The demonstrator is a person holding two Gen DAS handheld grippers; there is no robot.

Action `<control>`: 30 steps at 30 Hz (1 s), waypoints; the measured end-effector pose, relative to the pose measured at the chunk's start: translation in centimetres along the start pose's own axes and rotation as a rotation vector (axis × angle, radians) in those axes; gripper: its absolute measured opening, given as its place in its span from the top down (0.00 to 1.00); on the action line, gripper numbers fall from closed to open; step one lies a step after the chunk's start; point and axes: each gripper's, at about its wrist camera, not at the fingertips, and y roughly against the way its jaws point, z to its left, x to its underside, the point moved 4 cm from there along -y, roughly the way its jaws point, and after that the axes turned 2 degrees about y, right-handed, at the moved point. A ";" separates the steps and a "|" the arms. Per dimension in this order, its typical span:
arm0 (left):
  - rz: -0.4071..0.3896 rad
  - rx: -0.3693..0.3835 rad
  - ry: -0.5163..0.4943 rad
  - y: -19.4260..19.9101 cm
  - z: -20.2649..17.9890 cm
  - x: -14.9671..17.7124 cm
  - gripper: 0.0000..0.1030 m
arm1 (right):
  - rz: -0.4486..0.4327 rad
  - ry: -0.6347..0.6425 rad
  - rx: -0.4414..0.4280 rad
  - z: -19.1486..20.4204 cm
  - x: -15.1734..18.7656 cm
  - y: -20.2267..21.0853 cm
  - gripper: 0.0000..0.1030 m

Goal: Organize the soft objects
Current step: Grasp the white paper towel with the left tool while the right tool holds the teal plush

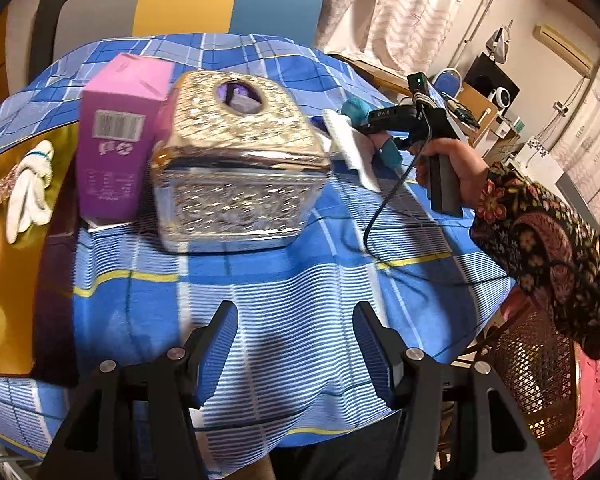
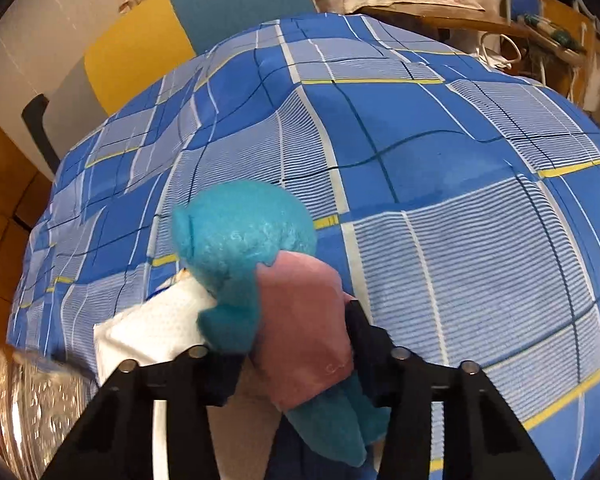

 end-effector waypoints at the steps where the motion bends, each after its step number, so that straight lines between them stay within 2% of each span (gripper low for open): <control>1: -0.001 0.001 -0.006 -0.1 -0.3 -0.2 0.41 | -0.003 0.020 0.014 0.0 0.4 0.6 0.58; 5: -0.013 0.029 -0.033 -0.2 -2.1 -1.1 0.41 | -0.010 0.031 0.038 -1.1 1.9 3.0 0.59; 11: -0.025 0.081 -0.062 -1.1 -5.4 -3.5 0.41 | 0.029 -0.061 0.073 -4.8 6.2 7.0 0.59; 15: -0.035 0.069 -0.097 -2.5 -8.2 -6.4 0.41 | 0.039 -0.123 0.073 -6.7 9.4 8.6 0.60; 18: -0.030 0.057 -0.107 -4.2 -10.1 -9.0 0.41 | 0.045 -0.163 0.049 -7.2 10.3 8.6 0.59; 24: -0.024 -0.018 -0.079 -8.9 -11.1 -13.7 0.41 | 0.048 -0.128 0.048 -7.0 10.4 8.5 0.58; 30: 0.064 -0.139 -0.009 -14.8 -9.6 -16.7 0.41 | 0.056 -0.148 0.039 -7.1 10.1 8.2 0.57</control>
